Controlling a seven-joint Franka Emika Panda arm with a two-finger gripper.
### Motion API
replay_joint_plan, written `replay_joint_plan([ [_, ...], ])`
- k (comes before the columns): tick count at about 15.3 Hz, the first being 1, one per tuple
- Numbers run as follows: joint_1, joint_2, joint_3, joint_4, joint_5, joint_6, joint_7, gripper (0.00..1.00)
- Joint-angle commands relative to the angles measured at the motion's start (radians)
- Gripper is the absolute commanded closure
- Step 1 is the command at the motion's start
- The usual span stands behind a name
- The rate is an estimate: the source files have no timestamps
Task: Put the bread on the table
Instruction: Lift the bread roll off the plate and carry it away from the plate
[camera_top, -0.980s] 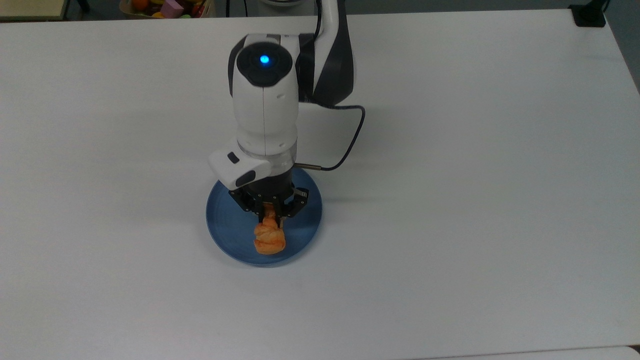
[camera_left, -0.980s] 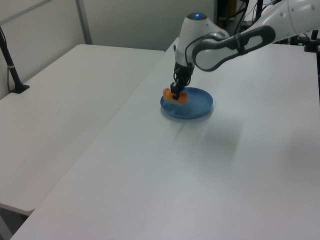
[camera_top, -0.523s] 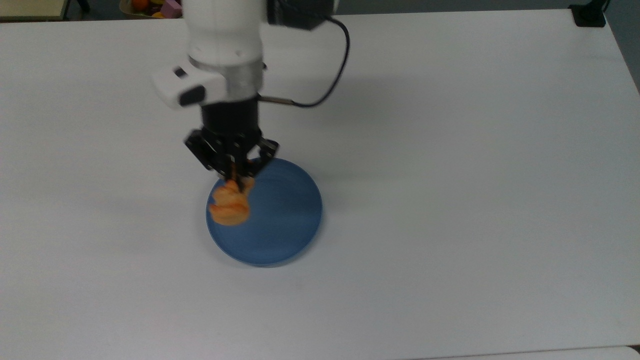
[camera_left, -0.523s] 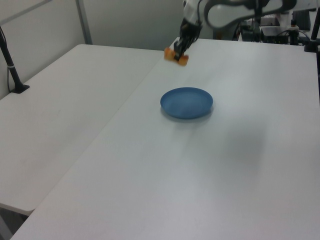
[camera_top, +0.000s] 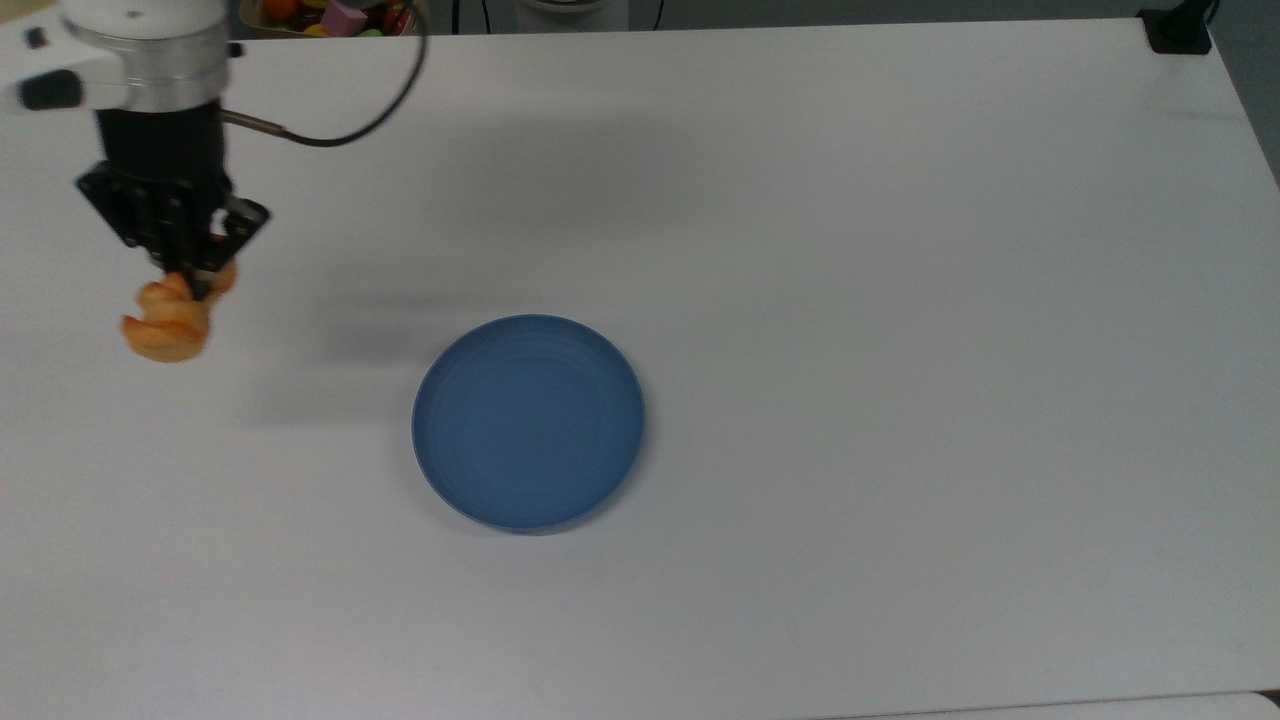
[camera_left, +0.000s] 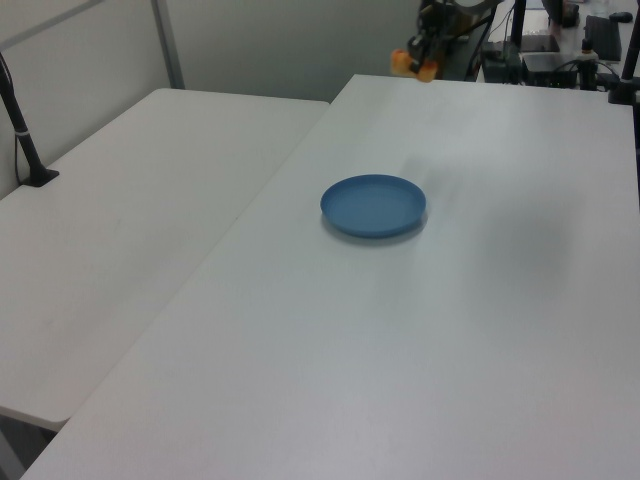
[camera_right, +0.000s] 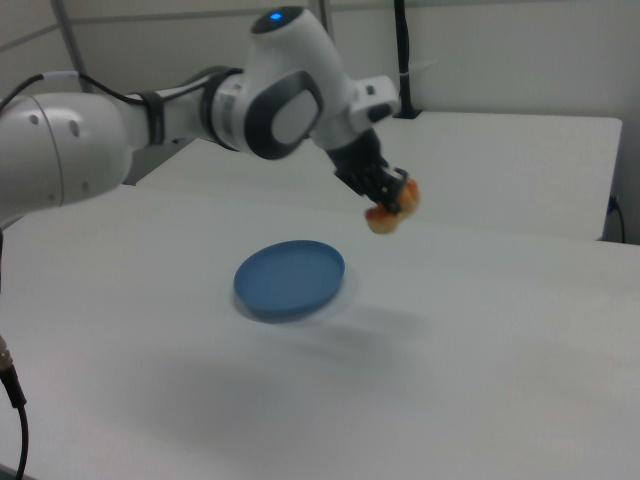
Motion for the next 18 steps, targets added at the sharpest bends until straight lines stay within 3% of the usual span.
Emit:
replay_joint_plan([
  [1,-0.051,0.029,-0.054,-0.016,0.074,0.013,-0.131,1.0],
  [7,-0.113,0.135,-0.051,-0.027,0.085,0.127,-0.155,1.0],
  [13,-0.114,0.257,-0.043,-0.044,0.096,0.259,-0.142,0.96],
  [18,-0.114,0.299,-0.036,-0.045,0.096,0.286,-0.142,0.92],
])
